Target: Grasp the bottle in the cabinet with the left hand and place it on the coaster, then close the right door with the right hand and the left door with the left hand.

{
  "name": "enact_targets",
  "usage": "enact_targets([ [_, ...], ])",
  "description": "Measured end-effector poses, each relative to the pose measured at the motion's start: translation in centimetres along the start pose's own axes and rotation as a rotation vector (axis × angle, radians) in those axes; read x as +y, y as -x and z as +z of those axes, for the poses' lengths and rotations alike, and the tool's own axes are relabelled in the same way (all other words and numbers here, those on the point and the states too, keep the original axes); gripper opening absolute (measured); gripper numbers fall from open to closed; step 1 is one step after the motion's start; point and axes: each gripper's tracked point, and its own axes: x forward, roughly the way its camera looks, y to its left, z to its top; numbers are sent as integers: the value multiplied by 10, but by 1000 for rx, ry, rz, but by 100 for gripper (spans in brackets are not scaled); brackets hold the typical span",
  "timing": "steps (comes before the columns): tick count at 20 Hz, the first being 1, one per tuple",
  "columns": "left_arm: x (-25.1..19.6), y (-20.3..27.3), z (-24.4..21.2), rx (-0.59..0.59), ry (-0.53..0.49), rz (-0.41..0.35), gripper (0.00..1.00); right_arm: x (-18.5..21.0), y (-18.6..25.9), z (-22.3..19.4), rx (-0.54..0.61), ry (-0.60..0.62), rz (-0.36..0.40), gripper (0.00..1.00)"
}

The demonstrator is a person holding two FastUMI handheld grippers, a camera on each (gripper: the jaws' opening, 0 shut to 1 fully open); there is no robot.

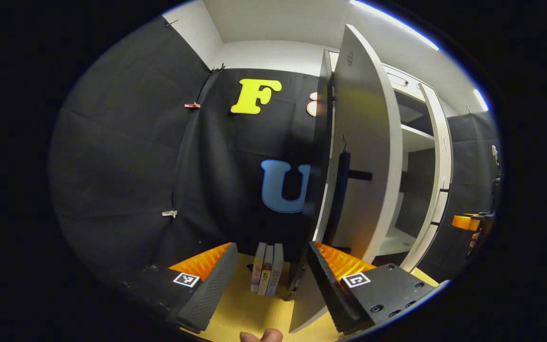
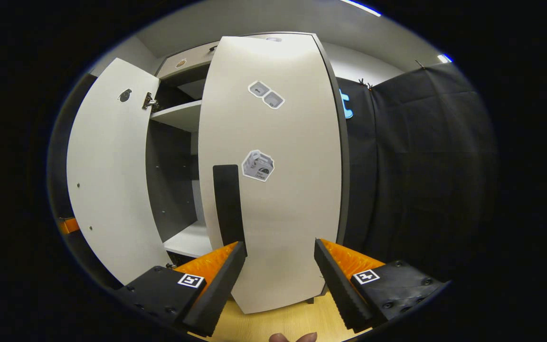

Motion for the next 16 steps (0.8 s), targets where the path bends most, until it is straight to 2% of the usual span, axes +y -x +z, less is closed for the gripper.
enact_targets([
  [4, -15, 3, 2, -19, -34, -32, 93, -11, 12, 4, -2, 1, -26, 98],
  [5, -23, 5, 2, -15, -47, -48, 89, -14, 15, 5, -7, 4, -32, 98],
  [6, -34, 8, 1, -13, -52, -67, 93, -16, 19, 6, -11, 3, -38, 98],
  [11, -91, 8, -6, -2, -14, -130, 93, -33, 27, 8, -13, 29, -48, 98],
  [16, -140, -1, -1, -30, -55, -176, 93, -45, 31, 14, -22, 39, -39, 98],
])
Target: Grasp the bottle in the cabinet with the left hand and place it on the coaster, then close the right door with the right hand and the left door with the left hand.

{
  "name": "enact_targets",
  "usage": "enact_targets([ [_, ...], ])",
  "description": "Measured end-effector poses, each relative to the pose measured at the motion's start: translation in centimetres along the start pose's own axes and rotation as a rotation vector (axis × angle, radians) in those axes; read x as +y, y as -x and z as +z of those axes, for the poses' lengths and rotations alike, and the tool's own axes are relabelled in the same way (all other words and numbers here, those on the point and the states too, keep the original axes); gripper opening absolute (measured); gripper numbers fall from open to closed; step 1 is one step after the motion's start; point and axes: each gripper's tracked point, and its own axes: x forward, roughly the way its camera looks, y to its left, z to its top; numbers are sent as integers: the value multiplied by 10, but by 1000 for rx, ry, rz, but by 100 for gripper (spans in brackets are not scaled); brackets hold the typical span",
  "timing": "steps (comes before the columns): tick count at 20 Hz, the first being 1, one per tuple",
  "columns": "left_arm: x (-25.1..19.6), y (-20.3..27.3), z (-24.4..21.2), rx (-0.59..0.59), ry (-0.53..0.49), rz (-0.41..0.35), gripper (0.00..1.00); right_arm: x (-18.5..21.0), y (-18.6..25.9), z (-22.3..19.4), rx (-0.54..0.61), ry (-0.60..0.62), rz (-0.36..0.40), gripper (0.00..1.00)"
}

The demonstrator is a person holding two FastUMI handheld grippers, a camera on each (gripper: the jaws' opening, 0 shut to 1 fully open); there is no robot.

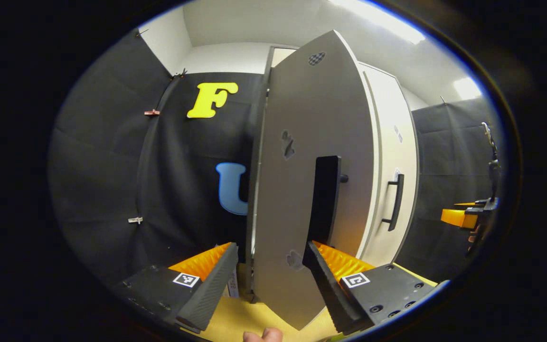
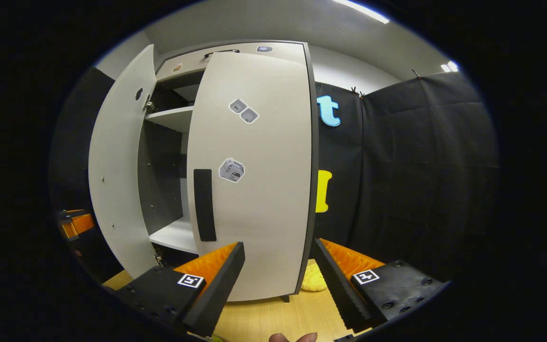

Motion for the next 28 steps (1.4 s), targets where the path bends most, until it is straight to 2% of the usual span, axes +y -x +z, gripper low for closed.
enact_targets([
  [3, -19, -19, 0, -5, 22, -32, 94, -3, 0, 0, 1, -8, 6, 98],
  [4, -25, -25, -4, 6, 34, -39, 90, -3, -1, -1, 3, -8, 12, 98],
  [5, -32, -31, -6, 17, 45, -47, 94, -2, 0, -2, 6, -7, 16, 98],
  [6, -40, -35, -8, 23, 56, -55, 90, -3, -1, -1, 6, -7, 18, 98],
  [7, -47, -38, -7, 22, 64, -64, 94, -5, 0, 0, 3, -8, 17, 98],
  [9, -59, -46, -5, 17, 57, -77, 90, -9, 0, 2, -3, -18, 12, 98],
  [11, -67, -54, -5, 14, 41, -84, 90, -11, -2, 2, -1, -27, 8, 98],
  [12, -70, -59, -7, 14, 39, -85, 94, -12, -2, 2, 0, -30, 7, 98],
  [23, -95, -97, -6, 9, -2, -73, 94, -17, 3, 3, 1, -26, 10, 98],
  [28, -95, -96, -4, -3, -48, -59, 94, -13, 4, 3, 3, -29, 15, 98],
])
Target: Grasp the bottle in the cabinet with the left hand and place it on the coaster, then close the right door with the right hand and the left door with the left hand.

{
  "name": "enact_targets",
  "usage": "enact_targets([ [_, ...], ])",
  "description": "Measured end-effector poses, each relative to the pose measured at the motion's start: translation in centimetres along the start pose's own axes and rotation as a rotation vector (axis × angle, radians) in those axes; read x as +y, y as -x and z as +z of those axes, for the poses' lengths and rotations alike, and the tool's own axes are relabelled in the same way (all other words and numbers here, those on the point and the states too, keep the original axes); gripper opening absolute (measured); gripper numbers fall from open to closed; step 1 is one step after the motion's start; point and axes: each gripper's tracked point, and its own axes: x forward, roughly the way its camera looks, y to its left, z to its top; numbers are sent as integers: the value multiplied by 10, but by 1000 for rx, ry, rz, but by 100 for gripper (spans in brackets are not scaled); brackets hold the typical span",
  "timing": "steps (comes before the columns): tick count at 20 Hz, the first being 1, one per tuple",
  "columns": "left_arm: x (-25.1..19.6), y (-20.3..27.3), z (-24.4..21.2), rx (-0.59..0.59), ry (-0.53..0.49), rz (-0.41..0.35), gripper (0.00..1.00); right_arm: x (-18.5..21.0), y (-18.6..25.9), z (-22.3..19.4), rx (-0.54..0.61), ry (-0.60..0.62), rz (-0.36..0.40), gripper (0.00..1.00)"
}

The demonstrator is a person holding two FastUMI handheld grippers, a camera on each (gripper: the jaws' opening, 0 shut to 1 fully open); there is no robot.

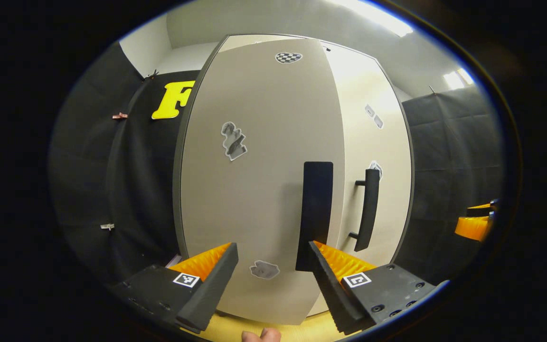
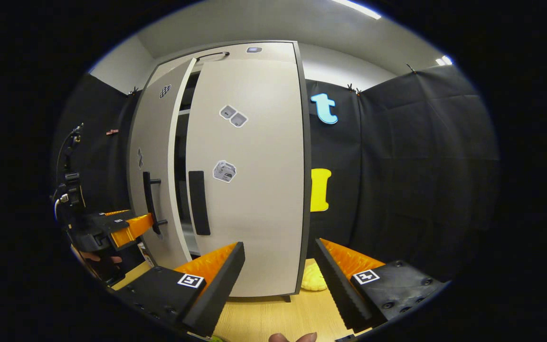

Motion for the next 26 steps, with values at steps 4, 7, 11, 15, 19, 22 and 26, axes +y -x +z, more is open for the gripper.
enact_targets([
  [4, 2, 15, 4, -4, -6, 13, 94, 4, 3, 1, -1, 4, 9, 98],
  [7, 10, 32, 5, 10, -17, 24, 94, 6, 6, 2, -3, -2, 13, 97],
  [11, 14, 61, 3, 30, -42, 51, 95, 14, 11, 1, 3, -3, 26, 98],
  [15, 20, 90, 5, 33, -23, 69, 95, 26, 20, 2, 1, -2, 52, 97],
  [19, 34, 108, 10, 19, -50, 90, 95, 37, 27, 2, -2, 6, 75, 98],
  [22, 39, 119, 12, 17, -23, 93, 95, 44, 32, 2, -6, 17, 88, 97],
  [26, 47, 127, 12, 18, -12, 108, 95, 48, 40, 1, -5, 17, 96, 98],
])
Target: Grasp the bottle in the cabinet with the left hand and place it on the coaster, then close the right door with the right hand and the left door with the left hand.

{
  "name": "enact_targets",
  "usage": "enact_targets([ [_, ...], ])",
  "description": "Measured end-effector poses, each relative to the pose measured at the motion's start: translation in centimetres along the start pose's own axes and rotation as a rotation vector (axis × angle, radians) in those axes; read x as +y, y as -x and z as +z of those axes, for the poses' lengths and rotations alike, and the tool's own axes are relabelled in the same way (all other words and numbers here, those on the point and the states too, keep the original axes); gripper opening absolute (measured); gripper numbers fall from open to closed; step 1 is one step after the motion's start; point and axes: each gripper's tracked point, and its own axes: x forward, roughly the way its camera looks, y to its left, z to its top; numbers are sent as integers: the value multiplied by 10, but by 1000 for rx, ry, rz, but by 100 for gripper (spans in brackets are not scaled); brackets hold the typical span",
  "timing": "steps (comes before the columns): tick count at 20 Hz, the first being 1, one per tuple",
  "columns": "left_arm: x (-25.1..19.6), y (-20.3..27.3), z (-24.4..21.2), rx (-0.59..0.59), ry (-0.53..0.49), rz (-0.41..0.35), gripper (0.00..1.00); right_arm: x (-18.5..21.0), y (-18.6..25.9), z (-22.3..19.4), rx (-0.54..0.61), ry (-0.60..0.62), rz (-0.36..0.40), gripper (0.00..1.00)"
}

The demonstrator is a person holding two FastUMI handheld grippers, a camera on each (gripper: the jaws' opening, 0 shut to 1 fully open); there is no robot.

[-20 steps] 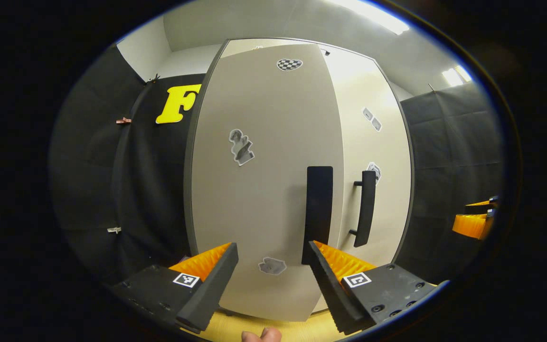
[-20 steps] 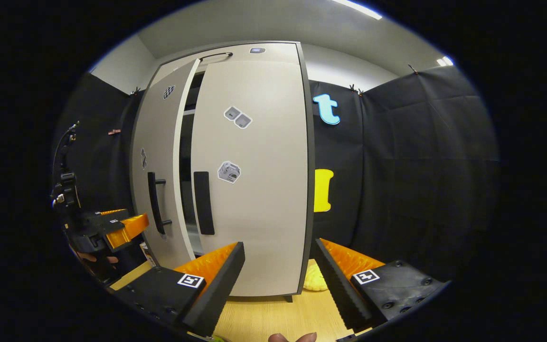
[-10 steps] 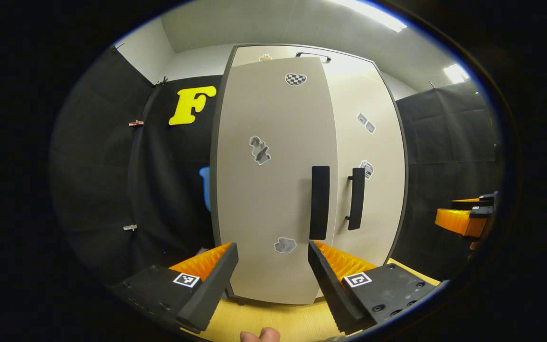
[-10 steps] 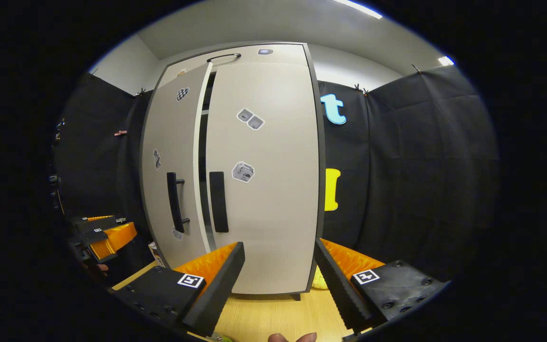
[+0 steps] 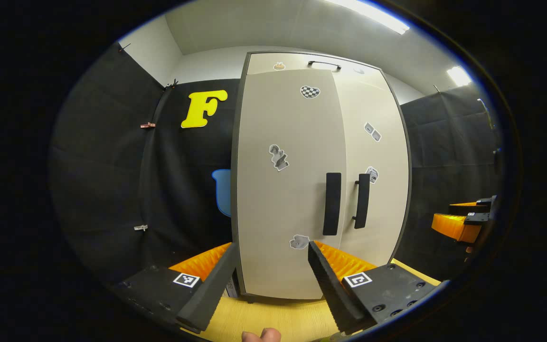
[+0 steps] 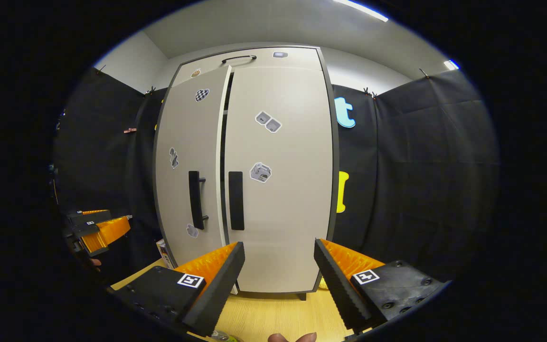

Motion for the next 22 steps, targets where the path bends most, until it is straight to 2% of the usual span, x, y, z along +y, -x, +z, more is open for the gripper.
enact_targets([
  [22, 0, 18, 0, -8, -22, -4, 95, -2, 19, 3, -9, -6, -3, 98],
])
